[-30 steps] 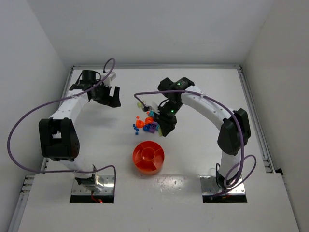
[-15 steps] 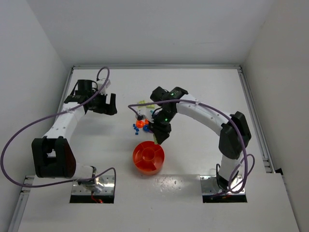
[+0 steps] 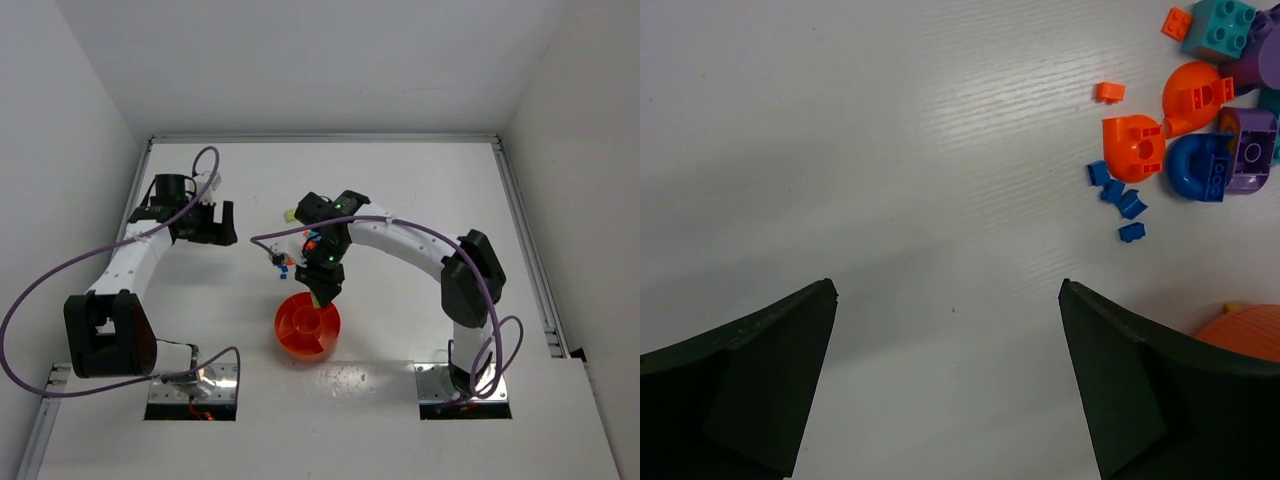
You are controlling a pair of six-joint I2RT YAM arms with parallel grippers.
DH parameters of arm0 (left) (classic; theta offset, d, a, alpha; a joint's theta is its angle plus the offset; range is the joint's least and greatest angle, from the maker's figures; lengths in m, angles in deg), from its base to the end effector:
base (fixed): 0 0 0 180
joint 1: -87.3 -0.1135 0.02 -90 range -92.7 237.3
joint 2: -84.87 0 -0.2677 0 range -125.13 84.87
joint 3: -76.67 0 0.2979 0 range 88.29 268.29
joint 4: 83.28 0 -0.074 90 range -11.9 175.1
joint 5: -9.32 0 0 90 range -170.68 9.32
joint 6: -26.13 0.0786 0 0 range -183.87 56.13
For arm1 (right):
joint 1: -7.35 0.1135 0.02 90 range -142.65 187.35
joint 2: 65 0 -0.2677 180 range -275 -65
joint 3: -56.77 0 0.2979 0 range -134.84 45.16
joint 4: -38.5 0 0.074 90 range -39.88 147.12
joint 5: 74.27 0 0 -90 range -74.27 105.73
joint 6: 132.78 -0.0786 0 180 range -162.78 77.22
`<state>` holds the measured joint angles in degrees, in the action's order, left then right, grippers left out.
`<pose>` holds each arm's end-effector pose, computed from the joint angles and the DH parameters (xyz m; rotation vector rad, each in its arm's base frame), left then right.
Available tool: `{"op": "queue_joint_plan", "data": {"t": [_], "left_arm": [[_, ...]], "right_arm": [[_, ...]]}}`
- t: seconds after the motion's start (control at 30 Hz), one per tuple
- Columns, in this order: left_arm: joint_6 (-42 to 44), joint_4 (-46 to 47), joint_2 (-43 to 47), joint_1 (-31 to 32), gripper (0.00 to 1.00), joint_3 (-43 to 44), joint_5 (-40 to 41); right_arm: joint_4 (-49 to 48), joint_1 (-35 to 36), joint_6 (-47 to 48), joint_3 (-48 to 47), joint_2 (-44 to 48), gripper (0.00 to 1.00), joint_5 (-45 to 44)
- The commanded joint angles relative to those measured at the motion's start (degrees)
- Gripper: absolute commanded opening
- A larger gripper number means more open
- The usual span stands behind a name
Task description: Sort the legos into containers by color
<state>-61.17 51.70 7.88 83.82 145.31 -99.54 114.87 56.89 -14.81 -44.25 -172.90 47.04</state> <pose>0.3439 -0.0045 0.2120 0.1187 2.4648 -0.3647 0.2380 0.3420 0.1924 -1.9228 2.3159 0.8618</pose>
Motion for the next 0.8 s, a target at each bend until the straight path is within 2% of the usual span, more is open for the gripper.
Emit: {"op": "queue_joint_plan", "data": {"t": [0.0, 0.2, 0.23, 0.43, 0.57, 0.63, 0.67, 0.77], "left_arm": [[0.98, 0.89, 1.58, -0.64, 1.00, -0.15, 0.04], [4.59, 0.89, 1.41, -0.64, 1.00, -0.15, -5.48], [5.38, 0.89, 1.41, -0.64, 1.00, 0.46, -6.54], [5.91, 3.86, -3.42, -0.64, 1.00, 2.22, -13.22], [2.85, 10.28, -7.01, 4.08, 0.96, 3.72, -13.76], [2.23, 12.30, -9.74, 6.20, 0.92, 6.08, -13.76], [2.22, 13.53, -12.98, 7.95, 0.89, 6.96, -13.76], [4.93, 14.86, -18.18, 10.33, 0.87, 10.83, -13.76]], "right_arm": [[-0.85, 1.00, -0.10, -3.05, -0.91, 0.21, -1.25], [-0.85, 1.53, -0.10, -3.06, 0.49, 0.49, -4.23], [-0.33, 1.53, -0.10, -3.06, 1.19, 0.51, -5.63], [-0.66, -1.19, 0.42, -1.22, 9.01, 0.54, -11.44], [-3.40, -7.60, -3.70, -0.59, 12.18, 0.50, -14.52], [-4.54, -13.66, -6.42, 0.11, 12.18, 0.50, -14.52], [-5.24, -17.42, -7.56, 0.63, 12.18, 0.50, -13.13], [-5.25, -22.01, -8.45, 0.64, 10.87, 0.50, -10.76]]}}
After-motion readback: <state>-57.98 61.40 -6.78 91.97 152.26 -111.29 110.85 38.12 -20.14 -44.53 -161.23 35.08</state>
